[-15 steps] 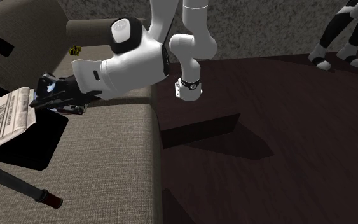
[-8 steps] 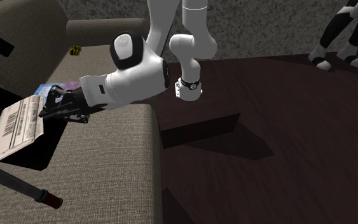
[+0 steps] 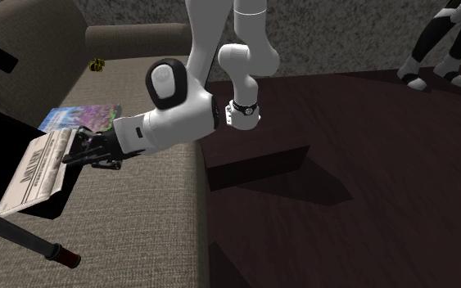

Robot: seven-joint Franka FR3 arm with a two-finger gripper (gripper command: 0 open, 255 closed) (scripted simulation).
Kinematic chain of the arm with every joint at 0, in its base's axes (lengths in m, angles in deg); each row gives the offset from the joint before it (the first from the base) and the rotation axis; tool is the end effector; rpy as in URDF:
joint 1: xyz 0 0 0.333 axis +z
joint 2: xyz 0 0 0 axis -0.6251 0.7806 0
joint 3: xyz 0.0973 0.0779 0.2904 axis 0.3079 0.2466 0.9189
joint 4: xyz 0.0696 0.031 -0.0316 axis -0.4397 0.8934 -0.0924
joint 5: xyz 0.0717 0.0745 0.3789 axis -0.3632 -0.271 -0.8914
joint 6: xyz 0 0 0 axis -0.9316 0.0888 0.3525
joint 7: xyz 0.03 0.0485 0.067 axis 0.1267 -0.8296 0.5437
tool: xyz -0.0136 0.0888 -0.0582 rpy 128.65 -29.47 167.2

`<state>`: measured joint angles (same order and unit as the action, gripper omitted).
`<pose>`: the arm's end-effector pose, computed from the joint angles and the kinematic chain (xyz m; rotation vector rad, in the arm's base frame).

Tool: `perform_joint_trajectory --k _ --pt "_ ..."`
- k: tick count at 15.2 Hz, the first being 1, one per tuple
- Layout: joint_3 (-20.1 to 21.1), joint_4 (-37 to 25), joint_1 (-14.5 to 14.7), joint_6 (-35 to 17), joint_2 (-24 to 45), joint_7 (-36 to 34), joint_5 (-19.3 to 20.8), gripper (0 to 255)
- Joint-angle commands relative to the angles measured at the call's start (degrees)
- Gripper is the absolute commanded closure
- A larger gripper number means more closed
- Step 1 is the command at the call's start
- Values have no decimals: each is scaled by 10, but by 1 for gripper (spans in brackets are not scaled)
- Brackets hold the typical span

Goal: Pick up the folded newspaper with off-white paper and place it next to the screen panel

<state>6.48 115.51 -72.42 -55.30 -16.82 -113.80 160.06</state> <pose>0.4265 -0.4073 0.4059 1.8340 -0.1142 -0.0553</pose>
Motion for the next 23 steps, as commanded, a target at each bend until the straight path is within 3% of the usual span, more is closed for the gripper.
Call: perform_joint_trajectory --k 1,23 --pt "0 5 0 1 7 -15 9 255" --pt "0 12 3 21 121 -162 82 255"
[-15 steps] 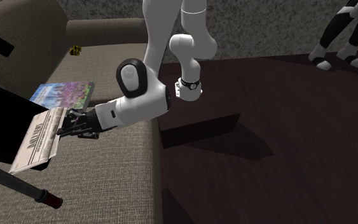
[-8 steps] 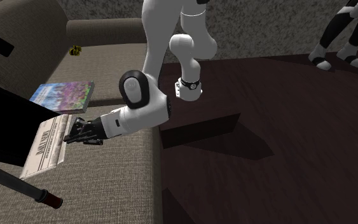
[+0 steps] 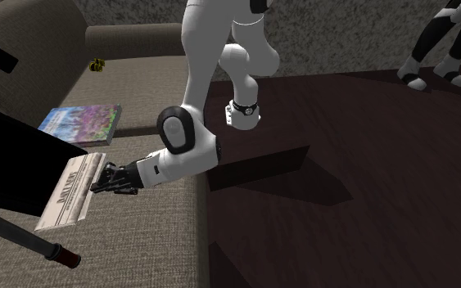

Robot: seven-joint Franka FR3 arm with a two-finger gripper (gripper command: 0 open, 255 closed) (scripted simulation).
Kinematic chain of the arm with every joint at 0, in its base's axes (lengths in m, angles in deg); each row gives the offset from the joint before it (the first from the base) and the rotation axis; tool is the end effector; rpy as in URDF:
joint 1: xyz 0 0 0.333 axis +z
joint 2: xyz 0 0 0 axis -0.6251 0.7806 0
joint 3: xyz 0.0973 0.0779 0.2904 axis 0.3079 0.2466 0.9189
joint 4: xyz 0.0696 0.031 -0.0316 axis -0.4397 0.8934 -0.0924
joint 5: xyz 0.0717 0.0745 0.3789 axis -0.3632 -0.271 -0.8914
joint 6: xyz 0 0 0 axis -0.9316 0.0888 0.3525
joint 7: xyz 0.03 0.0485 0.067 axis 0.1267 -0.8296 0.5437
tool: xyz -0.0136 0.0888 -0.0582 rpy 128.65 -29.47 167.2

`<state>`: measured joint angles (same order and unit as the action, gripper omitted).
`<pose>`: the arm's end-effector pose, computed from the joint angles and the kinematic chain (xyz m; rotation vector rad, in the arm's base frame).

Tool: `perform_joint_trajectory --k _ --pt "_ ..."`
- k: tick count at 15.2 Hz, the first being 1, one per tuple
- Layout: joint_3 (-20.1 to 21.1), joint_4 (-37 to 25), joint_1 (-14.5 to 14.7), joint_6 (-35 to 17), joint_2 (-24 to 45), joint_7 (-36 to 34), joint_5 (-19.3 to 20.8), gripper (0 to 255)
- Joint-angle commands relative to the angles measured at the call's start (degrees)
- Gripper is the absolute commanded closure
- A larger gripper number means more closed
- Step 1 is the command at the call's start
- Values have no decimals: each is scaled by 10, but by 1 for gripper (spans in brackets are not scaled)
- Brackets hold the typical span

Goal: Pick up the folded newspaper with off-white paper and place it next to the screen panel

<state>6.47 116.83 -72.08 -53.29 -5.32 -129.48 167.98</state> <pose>0.4255 -0.4067 0.2838 1.8339 -0.1140 -0.0548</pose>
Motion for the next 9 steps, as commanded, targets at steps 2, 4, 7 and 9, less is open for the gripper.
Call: perform_joint_trajectory --k 2,4,7,9 --pt "0 -3 0 3 18 -18 8 255" --pt "0 -5 1 6 30 -30 13 255" --pt "1 -8 1 10 49 -47 21 255" --pt "1 -11 1 12 59 -57 25 255"
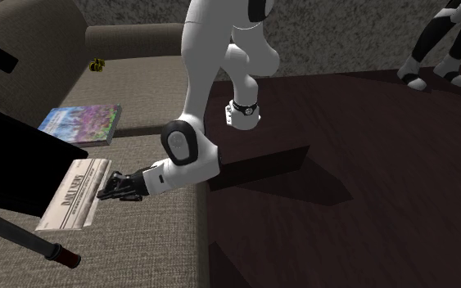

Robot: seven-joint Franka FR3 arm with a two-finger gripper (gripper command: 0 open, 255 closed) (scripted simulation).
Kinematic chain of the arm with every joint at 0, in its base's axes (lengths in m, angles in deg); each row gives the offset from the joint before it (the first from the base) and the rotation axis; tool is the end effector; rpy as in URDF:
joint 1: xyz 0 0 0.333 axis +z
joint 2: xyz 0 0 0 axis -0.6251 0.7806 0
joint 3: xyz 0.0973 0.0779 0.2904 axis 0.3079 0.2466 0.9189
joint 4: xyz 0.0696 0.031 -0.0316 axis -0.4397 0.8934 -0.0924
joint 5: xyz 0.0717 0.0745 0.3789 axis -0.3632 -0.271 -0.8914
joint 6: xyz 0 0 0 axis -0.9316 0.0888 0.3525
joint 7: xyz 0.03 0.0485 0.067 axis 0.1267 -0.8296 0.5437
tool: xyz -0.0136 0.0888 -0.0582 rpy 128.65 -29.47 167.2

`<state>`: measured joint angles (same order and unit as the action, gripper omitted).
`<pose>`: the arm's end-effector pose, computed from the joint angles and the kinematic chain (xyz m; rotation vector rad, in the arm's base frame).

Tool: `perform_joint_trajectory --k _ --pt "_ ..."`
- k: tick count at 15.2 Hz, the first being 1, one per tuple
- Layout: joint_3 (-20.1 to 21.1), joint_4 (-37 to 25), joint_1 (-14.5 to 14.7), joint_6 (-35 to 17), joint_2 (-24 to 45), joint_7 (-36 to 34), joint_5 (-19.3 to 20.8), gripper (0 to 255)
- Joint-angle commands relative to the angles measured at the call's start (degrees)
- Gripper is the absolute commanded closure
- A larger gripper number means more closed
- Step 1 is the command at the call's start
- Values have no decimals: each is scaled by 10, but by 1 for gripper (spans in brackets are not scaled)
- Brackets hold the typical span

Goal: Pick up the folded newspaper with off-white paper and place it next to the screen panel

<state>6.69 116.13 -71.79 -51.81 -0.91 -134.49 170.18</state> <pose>0.4272 -0.4055 0.2463 1.8235 -0.1185 -0.0473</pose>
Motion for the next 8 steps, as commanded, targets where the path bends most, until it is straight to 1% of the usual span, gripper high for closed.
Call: perform_joint_trajectory --k 1,8 --pt "0 -4 -2 -3 15 -7 3 255" --pt "2 -4 -5 -2 15 -7 3 255"
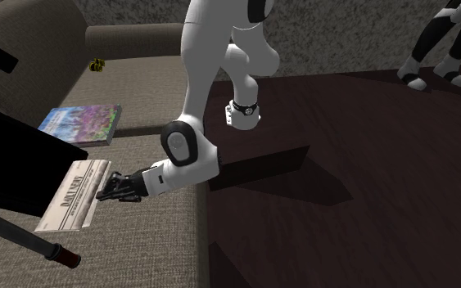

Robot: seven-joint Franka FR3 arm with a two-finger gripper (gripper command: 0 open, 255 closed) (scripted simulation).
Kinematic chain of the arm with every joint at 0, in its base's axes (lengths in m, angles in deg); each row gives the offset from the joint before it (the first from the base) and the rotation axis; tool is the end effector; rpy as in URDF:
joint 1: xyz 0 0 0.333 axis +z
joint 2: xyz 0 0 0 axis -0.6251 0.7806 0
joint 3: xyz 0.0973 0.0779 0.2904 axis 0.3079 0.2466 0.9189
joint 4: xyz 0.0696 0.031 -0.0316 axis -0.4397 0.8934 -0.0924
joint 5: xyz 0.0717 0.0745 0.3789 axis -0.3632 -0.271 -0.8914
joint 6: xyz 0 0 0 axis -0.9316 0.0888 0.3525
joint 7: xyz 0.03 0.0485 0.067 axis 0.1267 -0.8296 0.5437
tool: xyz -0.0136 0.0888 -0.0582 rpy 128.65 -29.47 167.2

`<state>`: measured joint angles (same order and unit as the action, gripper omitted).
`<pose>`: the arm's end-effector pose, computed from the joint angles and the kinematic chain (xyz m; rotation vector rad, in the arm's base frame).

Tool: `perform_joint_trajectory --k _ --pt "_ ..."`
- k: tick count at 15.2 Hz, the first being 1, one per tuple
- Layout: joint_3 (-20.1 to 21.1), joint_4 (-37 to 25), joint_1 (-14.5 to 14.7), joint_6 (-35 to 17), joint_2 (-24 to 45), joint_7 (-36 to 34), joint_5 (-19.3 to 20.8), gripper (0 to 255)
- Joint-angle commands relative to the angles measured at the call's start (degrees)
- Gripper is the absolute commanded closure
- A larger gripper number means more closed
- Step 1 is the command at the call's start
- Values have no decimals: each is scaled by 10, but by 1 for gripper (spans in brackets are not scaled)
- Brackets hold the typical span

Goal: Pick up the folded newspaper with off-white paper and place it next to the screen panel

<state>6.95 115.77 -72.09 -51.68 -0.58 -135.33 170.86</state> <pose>0.4284 -0.4071 0.2457 1.8162 -0.1221 -0.0355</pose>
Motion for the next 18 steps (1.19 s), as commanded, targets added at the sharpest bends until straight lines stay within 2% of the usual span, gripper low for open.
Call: perform_joint_trajectory --k 1,5,6,10,18 --pt "-1 5 -2 -3 10 -3 0 0" --pt "-6 29 -5 -3 -3 -16 14 0" --pt "4 0 -6 -2 12 2 -3 0" --pt "34 56 16 38 -38 9 -36 0" --pt "52 57 -2 43 -39 10 -33 0"
